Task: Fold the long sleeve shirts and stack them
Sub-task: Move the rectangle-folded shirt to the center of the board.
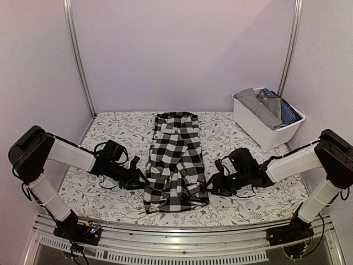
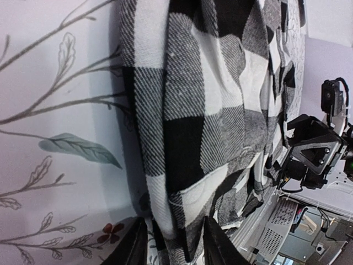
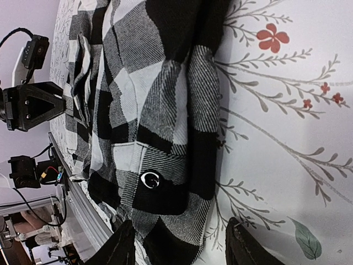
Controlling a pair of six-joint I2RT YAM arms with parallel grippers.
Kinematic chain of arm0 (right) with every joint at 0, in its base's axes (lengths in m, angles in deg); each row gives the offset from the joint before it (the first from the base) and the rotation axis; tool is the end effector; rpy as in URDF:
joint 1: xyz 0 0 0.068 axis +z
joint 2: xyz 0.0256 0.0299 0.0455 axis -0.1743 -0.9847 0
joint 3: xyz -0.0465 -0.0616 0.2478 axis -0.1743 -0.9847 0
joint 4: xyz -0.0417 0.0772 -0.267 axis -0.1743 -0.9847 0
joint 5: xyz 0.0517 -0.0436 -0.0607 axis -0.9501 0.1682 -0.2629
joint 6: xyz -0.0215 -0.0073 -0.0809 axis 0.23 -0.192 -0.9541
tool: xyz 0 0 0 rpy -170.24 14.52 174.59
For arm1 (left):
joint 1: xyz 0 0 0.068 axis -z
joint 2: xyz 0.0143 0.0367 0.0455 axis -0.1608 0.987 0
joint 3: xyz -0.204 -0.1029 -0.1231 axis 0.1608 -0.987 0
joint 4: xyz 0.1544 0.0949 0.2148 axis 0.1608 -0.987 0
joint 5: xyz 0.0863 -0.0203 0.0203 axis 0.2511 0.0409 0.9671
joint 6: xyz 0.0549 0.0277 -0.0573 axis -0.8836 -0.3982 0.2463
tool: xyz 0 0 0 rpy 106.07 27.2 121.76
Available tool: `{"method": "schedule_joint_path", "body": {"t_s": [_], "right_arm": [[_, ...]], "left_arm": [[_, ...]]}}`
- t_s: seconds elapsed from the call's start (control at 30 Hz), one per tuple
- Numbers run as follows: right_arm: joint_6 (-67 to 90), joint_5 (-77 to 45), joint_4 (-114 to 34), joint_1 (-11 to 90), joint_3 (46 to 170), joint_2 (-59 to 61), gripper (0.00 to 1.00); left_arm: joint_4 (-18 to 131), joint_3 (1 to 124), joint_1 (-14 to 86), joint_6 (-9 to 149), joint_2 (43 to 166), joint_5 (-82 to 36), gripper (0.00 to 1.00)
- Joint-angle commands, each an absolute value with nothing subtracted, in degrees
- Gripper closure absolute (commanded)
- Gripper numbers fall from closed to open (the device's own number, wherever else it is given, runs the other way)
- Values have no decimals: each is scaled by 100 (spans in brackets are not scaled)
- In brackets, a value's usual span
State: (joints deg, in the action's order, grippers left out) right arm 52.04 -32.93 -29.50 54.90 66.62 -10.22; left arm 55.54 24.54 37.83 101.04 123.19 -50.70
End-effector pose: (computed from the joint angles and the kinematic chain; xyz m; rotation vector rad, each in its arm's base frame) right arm 0.2028 0.2447 0.0659 -0.1618 2.6989 1.1517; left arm 0.2378 -0.1789 0.0521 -0.0890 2.8111 -1.2133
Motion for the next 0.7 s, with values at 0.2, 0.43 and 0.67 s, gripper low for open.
{"method": "schedule_joint_path", "body": {"t_s": [0.2, 0.43, 0.67], "right_arm": [[5462, -2998, -2954, 5454, 6912, -1195, 46], [5463, -3047, -2987, 5459, 7102, -1457, 50], [5437, -3134, -3012, 5505, 7254, -1679, 57]], "left_arm": [[5084, 2401, 4118, 10237, 12710, -4652, 71], [5211, 2381, 4136, 10319, 12723, -4747, 80], [5265, 2361, 4133, 10342, 12706, -4837, 87]]}}
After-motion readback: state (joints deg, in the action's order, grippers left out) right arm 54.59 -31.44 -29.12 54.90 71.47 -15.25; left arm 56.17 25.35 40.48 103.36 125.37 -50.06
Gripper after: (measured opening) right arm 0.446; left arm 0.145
